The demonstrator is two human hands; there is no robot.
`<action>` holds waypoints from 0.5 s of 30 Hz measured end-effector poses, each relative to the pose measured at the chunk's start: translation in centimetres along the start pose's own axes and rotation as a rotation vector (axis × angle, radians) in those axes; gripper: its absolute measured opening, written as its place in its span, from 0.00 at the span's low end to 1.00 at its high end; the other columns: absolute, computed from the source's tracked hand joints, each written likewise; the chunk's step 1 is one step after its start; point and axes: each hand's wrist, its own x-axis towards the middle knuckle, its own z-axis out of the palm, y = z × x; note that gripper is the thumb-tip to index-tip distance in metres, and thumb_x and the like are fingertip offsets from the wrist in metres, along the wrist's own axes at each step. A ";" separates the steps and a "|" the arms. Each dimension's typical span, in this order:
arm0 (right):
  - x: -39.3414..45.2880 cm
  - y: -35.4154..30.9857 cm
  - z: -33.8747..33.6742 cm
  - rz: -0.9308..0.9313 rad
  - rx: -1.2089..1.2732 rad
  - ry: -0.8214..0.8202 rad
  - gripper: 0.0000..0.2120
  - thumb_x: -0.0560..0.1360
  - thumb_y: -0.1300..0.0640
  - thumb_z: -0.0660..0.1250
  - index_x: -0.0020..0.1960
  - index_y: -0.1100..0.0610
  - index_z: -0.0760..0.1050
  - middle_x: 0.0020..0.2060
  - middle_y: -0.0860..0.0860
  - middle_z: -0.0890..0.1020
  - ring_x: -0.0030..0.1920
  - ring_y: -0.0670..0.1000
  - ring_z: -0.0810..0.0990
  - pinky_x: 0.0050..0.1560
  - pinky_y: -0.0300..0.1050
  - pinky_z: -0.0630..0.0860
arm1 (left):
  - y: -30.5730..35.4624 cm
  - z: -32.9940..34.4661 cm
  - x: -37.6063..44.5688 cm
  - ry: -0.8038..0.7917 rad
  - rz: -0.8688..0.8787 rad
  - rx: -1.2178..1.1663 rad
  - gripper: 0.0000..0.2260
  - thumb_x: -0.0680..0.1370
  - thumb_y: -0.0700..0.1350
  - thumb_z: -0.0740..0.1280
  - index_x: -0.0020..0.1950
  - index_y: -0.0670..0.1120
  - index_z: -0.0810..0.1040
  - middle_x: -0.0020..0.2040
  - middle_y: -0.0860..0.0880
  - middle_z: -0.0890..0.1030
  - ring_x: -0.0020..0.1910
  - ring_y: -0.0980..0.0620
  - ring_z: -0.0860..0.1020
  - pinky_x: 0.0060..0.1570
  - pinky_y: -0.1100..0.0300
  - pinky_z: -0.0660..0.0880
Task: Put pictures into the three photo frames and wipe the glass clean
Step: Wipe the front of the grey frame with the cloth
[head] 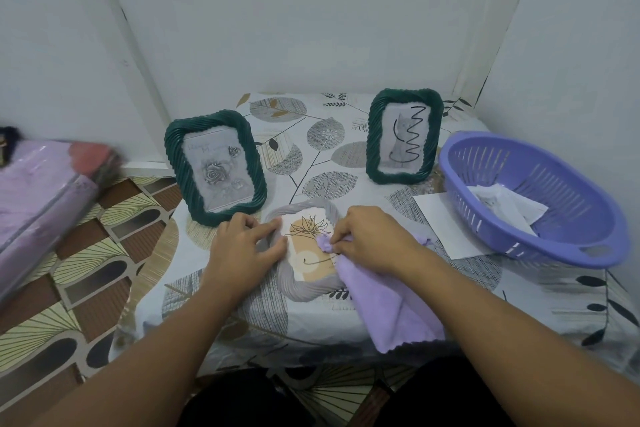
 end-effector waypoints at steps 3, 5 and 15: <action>-0.1 -0.1 0.1 0.019 0.013 0.040 0.08 0.78 0.48 0.71 0.53 0.48 0.86 0.35 0.40 0.67 0.50 0.51 0.78 0.43 0.43 0.66 | -0.1 0.0 0.0 -0.004 -0.004 0.000 0.30 0.70 0.69 0.56 0.66 0.59 0.81 0.50 0.54 0.70 0.50 0.50 0.68 0.57 0.53 0.69; -0.3 -0.3 0.3 0.009 0.004 0.051 0.08 0.78 0.48 0.71 0.52 0.49 0.86 0.35 0.41 0.67 0.50 0.52 0.79 0.43 0.43 0.67 | -0.2 0.1 0.0 -0.001 0.001 0.008 0.29 0.71 0.69 0.57 0.66 0.59 0.81 0.49 0.54 0.70 0.50 0.50 0.68 0.56 0.52 0.69; -0.9 -0.1 0.1 0.047 0.057 0.044 0.06 0.76 0.48 0.72 0.50 0.48 0.87 0.34 0.41 0.71 0.47 0.50 0.78 0.43 0.44 0.70 | -0.2 0.2 0.1 -0.010 -0.006 0.002 0.29 0.71 0.69 0.57 0.65 0.60 0.81 0.50 0.54 0.70 0.50 0.50 0.67 0.58 0.52 0.69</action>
